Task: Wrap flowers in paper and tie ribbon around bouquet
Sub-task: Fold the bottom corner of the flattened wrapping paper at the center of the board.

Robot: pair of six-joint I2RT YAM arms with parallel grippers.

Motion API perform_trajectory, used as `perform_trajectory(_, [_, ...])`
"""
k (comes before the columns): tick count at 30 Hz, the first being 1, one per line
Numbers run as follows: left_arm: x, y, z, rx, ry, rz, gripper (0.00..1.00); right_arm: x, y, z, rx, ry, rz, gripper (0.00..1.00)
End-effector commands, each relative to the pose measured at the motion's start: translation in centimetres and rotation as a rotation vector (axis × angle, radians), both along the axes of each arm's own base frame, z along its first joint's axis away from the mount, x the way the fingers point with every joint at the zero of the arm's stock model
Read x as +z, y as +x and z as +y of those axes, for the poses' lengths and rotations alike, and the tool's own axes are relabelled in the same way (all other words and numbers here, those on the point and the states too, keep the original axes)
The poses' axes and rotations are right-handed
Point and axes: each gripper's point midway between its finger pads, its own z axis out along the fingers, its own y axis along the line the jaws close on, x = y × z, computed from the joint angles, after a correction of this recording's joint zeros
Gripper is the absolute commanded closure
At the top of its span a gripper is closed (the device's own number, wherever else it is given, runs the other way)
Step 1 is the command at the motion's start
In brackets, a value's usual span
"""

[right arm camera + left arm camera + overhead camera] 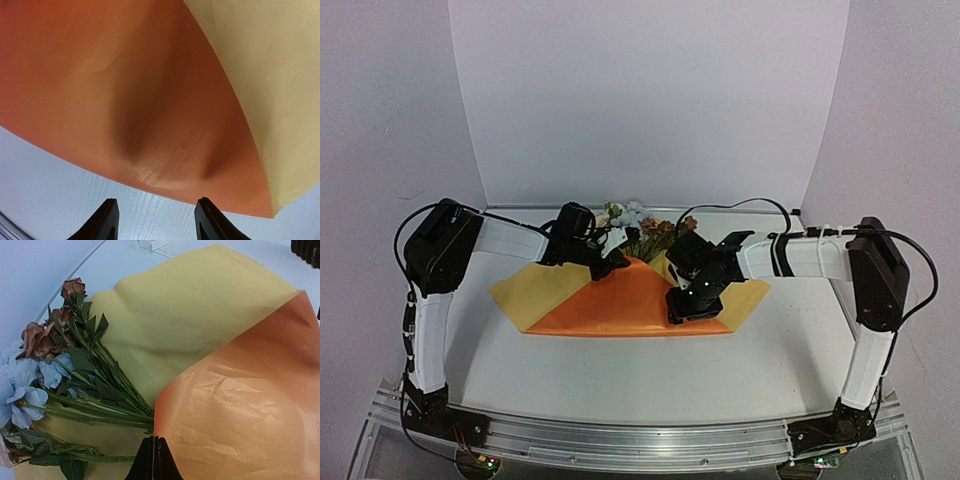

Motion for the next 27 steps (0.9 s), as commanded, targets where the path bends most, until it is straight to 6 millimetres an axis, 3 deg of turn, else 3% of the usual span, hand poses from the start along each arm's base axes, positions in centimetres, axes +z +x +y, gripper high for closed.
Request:
perform_trajectory(1, [1.9, 1.4, -0.6, 0.018, -0.051, -0.033, 0.95, -0.8, 0.8, 0.0, -0.029, -0.022, -0.013, 0.48])
perform_trajectory(10, [4.0, 2.6, -0.9, 0.089, -0.126, -0.027, 0.70, -3.1, 0.7, -0.9, -0.072, -0.076, 0.008, 0.53])
perform_trajectory(17, [8.5, 4.0, 0.0, 0.216, -0.228, -0.085, 0.50, -3.9, 1.0, -2.0, -0.118, -0.123, -0.011, 0.55])
perform_trajectory(23, [13.0, 5.3, 1.5, 0.360, -0.287, -0.056, 0.45, -3.9, 1.2, -3.1, -0.165, -0.154, -0.035, 0.56])
perform_trajectory(27, [14.8, 4.9, 2.8, 0.467, -0.331, 0.107, 0.47, -3.7, 1.0, -4.2, -0.213, -0.181, -0.046, 0.57])
